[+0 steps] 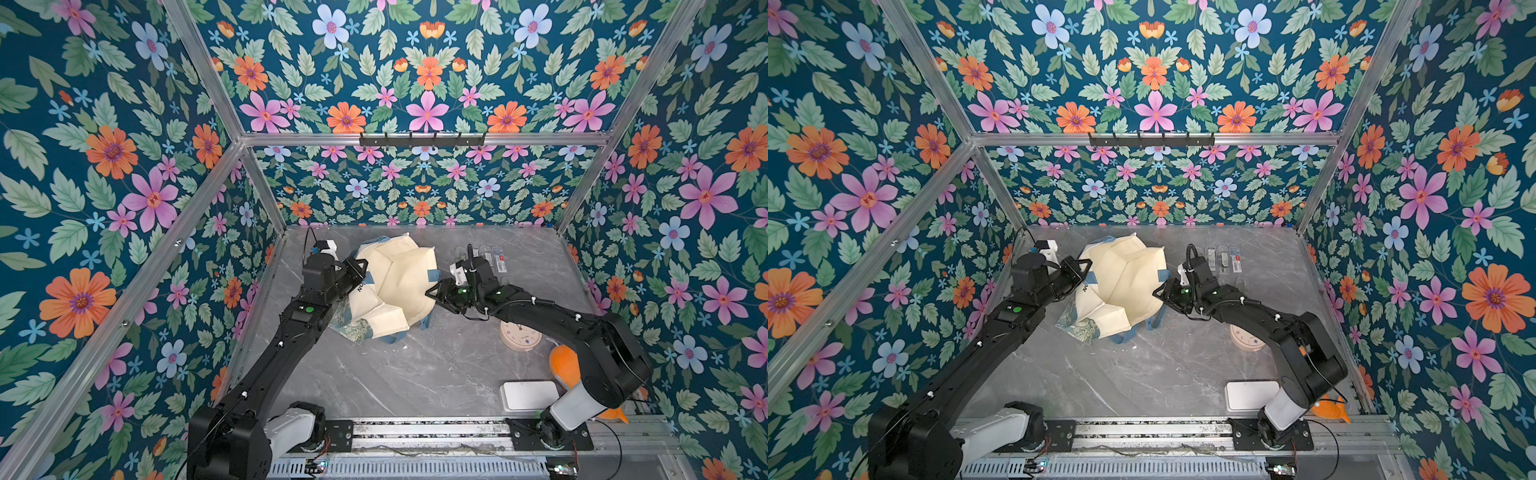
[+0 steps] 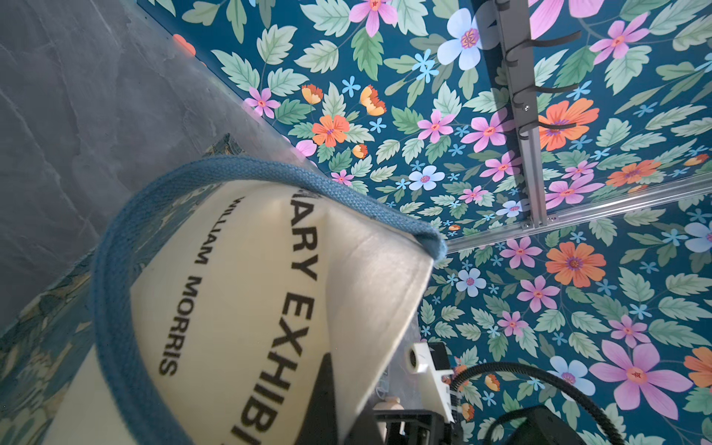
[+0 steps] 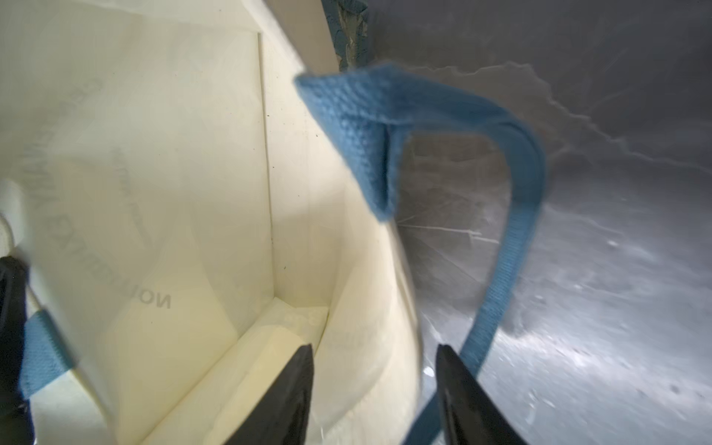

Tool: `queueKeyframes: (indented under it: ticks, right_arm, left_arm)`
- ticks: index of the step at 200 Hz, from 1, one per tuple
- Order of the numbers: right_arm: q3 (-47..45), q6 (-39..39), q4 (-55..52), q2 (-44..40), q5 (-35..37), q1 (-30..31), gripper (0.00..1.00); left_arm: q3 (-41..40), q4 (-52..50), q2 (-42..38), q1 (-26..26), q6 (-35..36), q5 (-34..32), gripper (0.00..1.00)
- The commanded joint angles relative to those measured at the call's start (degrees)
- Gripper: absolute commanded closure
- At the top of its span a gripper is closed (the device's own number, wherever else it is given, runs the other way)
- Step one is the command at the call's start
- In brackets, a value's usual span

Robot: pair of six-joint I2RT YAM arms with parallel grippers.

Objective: Take out the compass set from the canvas bag
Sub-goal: Place the canvas bag at the center of the board.

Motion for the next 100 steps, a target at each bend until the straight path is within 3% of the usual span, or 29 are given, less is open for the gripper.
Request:
queueKeyframes:
  ticks: [1,19,30,100]
  right_arm:
    - [3.11,2.87,3.82,4.39,-1.61,0.49,0.67]
    - [8.08,1.55,0.13,5.92,-1.93,0.57,0.91]
    - [12.15,-0.97,-4.43,5.96,-1.35,0.55,1.0]
    - [36.68,-14.85,-31.83,9.79,0.86,-1.39,1.0]
  left_arm:
    - [0.01,3.34,-0.37,0.6,-0.83,1.43,1.0]
    - [-0.43,3.24,-0.94,1.56,-1.07,2.13,1.0]
    - [-0.63,3.02,-1.27,2.33,-1.19,2.67,1.0]
    - [-0.84,0.24,-1.08,3.6,-1.42,4.4,1.0]
